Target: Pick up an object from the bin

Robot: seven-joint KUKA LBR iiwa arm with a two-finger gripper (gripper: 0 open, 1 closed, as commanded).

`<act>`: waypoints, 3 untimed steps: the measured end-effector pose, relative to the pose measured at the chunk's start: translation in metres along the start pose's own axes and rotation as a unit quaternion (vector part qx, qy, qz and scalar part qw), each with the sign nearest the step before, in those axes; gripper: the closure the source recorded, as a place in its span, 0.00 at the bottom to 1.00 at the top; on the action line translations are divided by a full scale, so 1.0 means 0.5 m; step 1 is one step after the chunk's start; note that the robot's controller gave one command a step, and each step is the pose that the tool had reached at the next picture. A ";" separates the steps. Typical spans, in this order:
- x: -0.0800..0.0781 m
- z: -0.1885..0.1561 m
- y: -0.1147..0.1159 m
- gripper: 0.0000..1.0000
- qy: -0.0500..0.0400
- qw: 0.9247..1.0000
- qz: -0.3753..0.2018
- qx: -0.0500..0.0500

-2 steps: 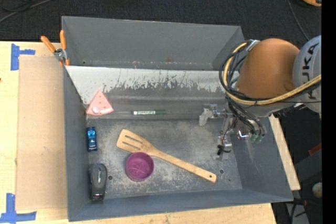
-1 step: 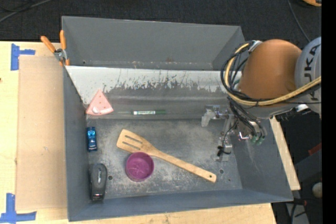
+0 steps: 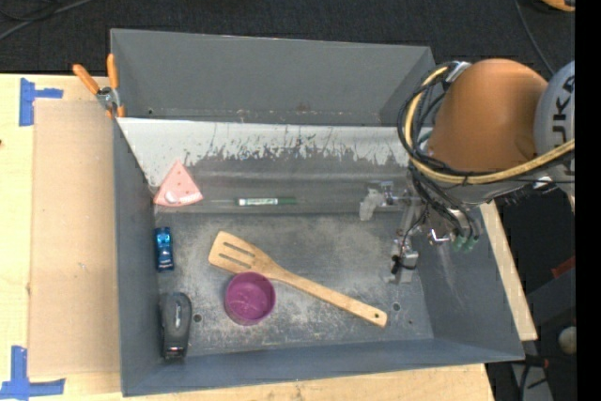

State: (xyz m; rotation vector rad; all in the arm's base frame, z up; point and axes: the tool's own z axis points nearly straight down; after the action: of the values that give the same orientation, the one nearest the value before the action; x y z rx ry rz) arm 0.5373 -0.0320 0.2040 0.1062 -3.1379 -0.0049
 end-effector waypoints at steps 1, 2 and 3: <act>-0.027 0.003 -0.012 0.00 0.001 1.000 0.000 0.000; -0.028 -0.036 -0.013 0.00 0.000 1.000 -0.001 0.000; -0.009 0.084 -0.005 0.00 -0.001 1.000 0.023 0.000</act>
Offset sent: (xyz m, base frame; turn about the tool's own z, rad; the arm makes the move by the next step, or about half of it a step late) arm 0.0145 -0.0067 0.0215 -0.0058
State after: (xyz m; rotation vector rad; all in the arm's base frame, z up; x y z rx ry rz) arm 0.5418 -0.0339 0.1618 0.0341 -3.1415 -0.0056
